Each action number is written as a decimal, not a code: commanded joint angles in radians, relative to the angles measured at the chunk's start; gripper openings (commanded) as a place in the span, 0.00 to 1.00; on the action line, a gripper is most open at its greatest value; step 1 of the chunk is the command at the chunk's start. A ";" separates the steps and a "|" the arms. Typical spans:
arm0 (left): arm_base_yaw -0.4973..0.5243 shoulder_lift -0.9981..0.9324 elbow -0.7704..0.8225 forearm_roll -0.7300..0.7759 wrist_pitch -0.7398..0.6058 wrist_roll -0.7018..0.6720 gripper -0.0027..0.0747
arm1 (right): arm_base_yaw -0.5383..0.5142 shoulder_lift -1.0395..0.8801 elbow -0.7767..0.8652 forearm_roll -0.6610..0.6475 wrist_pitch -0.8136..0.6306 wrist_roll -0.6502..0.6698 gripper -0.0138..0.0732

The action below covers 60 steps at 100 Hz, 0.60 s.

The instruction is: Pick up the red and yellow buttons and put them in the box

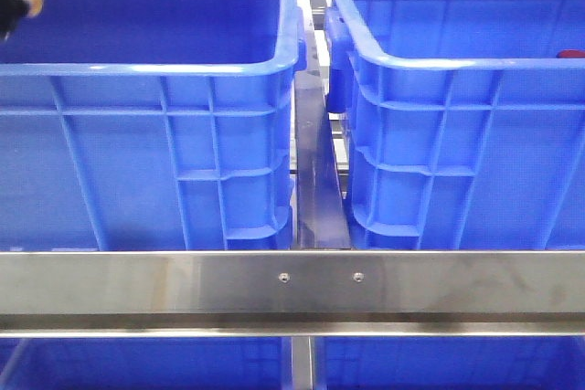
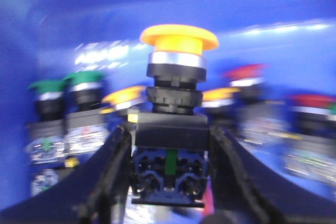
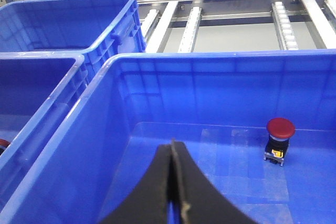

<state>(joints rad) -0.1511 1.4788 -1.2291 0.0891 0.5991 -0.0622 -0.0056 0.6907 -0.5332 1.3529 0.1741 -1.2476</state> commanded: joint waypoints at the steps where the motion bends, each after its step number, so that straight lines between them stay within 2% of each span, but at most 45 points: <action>1: -0.063 -0.107 -0.029 -0.002 -0.021 -0.003 0.01 | -0.005 -0.006 -0.027 0.008 -0.005 -0.008 0.08; 41: -0.511 -0.284 -0.029 -0.002 -0.006 -0.003 0.01 | -0.005 -0.006 -0.027 0.008 -0.005 -0.008 0.08; 60: -0.658 -0.284 -0.029 -0.002 -0.004 -0.003 0.01 | -0.005 -0.006 -0.027 0.008 -0.005 -0.008 0.08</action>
<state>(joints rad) -0.7517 1.2242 -1.2291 0.0872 0.6557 -0.0622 -0.0056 0.6907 -0.5332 1.3529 0.1756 -1.2476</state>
